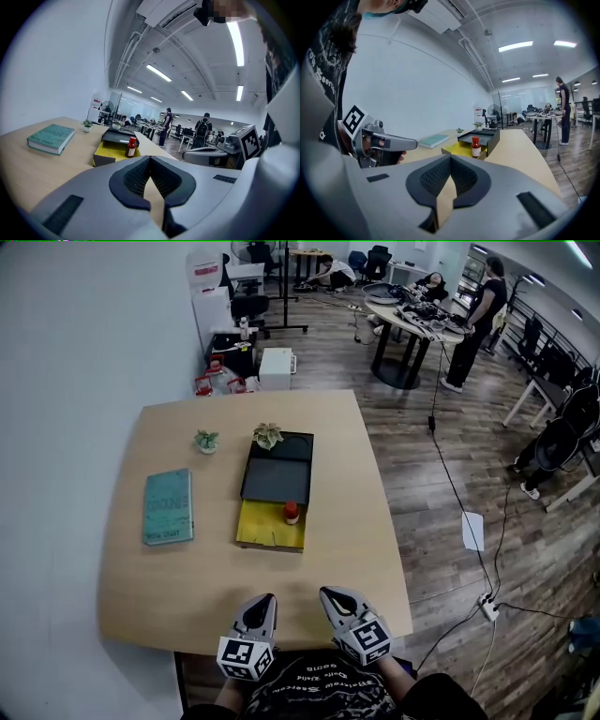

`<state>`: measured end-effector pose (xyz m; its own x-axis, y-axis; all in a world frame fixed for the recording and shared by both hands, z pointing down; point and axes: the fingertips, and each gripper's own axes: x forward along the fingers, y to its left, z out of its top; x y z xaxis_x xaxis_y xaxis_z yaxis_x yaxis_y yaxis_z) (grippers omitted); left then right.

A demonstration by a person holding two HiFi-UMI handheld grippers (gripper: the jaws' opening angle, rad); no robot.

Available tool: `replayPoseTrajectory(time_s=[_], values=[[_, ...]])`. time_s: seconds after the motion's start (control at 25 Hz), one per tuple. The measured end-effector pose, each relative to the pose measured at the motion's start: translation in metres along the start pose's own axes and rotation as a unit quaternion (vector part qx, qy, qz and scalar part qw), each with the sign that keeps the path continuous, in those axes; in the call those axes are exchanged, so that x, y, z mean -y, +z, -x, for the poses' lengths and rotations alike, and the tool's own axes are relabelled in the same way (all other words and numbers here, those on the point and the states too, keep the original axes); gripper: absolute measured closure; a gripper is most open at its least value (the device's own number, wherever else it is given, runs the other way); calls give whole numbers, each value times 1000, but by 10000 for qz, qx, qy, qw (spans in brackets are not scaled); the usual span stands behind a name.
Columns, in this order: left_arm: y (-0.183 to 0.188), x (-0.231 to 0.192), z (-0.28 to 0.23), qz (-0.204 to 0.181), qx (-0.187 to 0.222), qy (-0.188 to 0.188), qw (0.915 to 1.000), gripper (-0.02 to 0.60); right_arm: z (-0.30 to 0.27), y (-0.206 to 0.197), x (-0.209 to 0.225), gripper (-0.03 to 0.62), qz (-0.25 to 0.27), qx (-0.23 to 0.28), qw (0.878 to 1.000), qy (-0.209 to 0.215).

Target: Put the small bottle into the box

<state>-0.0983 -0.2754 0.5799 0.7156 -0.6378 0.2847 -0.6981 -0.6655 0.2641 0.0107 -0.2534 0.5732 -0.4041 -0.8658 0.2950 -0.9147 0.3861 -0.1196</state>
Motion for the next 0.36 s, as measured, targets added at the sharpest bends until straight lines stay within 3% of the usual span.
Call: replayPoseTrajectory(time_s=[0.36], values=[[0,5,3,-61,34,7,10000,578,4,-10,-7,591,-49,-99,9999,115]])
